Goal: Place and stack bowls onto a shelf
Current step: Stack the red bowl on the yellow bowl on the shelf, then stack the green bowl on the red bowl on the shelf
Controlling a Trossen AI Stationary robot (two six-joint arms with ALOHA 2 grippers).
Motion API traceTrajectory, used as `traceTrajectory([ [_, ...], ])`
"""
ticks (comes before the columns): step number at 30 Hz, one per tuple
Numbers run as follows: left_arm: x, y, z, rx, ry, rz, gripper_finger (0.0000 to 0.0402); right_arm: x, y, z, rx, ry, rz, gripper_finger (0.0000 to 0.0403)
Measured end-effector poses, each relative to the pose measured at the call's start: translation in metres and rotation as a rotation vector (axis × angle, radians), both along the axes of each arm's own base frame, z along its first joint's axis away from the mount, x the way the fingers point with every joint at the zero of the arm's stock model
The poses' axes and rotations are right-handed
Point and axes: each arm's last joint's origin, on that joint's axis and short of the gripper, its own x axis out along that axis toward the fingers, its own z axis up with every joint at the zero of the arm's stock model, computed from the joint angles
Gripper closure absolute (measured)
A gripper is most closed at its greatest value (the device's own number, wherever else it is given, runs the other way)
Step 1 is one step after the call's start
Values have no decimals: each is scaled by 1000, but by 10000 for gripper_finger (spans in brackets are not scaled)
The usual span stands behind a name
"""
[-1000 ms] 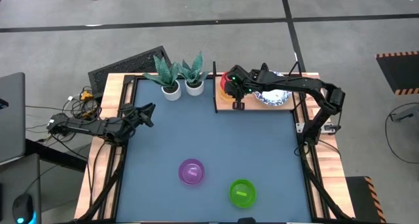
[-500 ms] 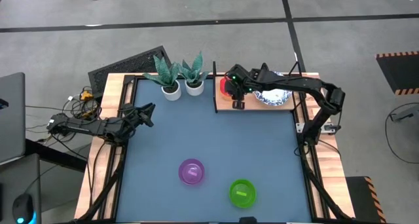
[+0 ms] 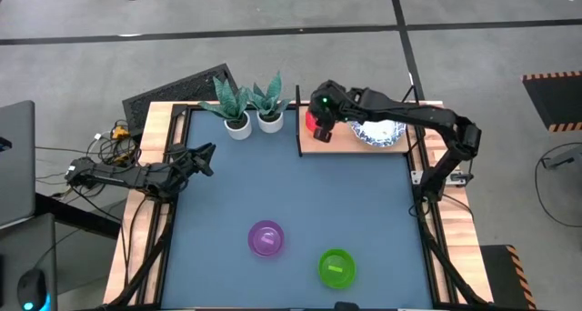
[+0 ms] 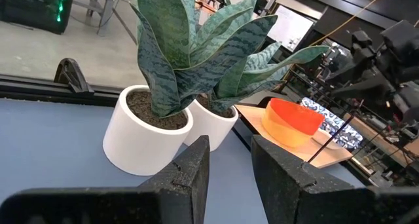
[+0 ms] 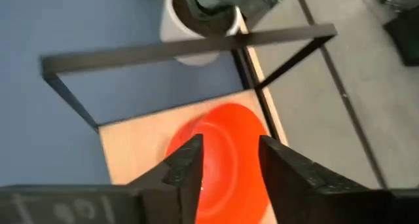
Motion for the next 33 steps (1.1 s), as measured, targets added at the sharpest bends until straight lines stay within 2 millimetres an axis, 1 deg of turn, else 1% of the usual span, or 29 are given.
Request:
traceTrajectory([
  [4, 0, 0, 0, 0, 0, 0, 303, -2, 3, -15, 4, 46, -3, 276],
  [8, 0, 0, 0, 0, 0, 0, 303, -4, 8, -29, 15, 92, 0, 299],
  [14, 0, 0, 0, 9, 12, 0, 303, -4, 14, -40, 23, 115, 17, 305],
  [21, 0, 0, 0, 9, 11, 0, 303, -7, 15, -50, 56, 139, 32, 305],
  [23, 0, 0, 0, 8, 10, -1, 303, -6, 16, -48, 48, 122, 35, 305],
  [25, 0, 0, 0, 8, 10, -1, 303, -6, 18, -43, 45, 107, 35, 305],
  [28, 0, 0, 0, 6, 8, -1, 303, -5, 24, -23, 45, 66, 29, 305],
  [31, 0, 0, 0, 4, 6, -1, 303, -8, 37, -7, 109, 30, -5, 305],
  [33, 0, 0, 0, 4, 5, -2, 303, -7, 50, 2, 214, -30, 6, 305],
])
